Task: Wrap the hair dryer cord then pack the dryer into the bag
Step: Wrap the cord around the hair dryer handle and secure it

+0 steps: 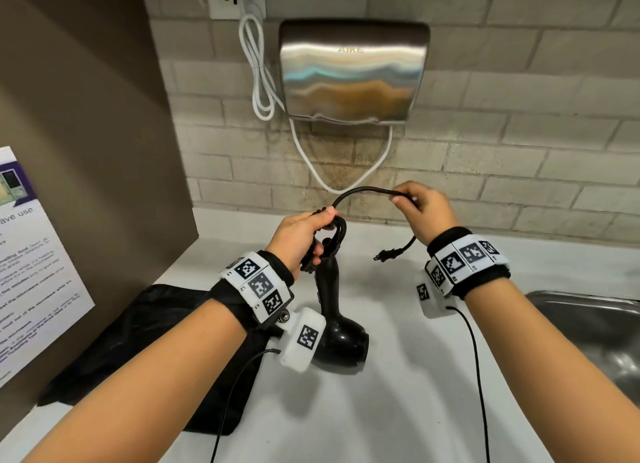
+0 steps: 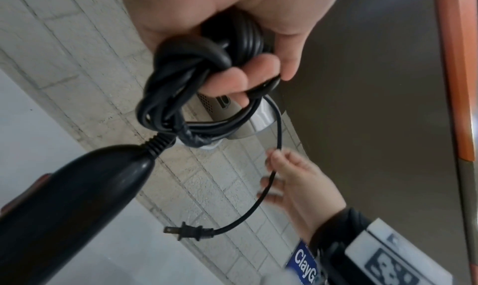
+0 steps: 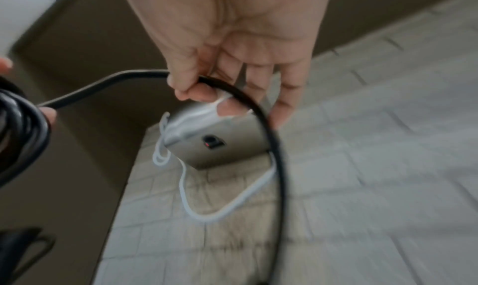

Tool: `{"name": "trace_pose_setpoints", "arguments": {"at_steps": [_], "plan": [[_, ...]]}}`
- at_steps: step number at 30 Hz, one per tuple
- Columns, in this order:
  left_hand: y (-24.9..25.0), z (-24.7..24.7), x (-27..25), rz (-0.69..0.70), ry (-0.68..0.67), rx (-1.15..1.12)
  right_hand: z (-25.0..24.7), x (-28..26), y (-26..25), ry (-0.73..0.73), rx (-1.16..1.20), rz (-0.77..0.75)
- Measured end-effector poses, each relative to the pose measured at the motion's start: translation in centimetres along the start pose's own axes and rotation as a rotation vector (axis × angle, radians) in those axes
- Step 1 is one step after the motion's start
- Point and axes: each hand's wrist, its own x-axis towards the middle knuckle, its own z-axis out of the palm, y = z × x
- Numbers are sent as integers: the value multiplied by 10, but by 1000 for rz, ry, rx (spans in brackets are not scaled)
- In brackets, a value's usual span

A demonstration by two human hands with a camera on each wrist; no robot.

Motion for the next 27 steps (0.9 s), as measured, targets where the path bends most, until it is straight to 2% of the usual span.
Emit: {"name": "trace_pose_setpoints", "arguments": {"at_steps": [4,7,13,15,17,19,22,27], "plan": [[2,-2,2,-3,0,-19,8,-16,34,-12,155,193],[3,0,4,-30,-26,-32,18,-32,58,-62,177,306],[4,1,7,-85,-97,-134,30,-53,74,-275,86,381],[4,-1,8,-95,-99,-153,31,-53,73,-236,111,379],[4,-1,8,-99,-91,-170,30,-50,67,-162,231,385],[3,0,9,-102,-68,-202,28,-46,56,-100,325,356],[3,2,10,-100,-40,-248,23,-41,30,-27,442,226],[5,2,13,-80,-64,-243,20,-38,-16,-8,602,17]]}}
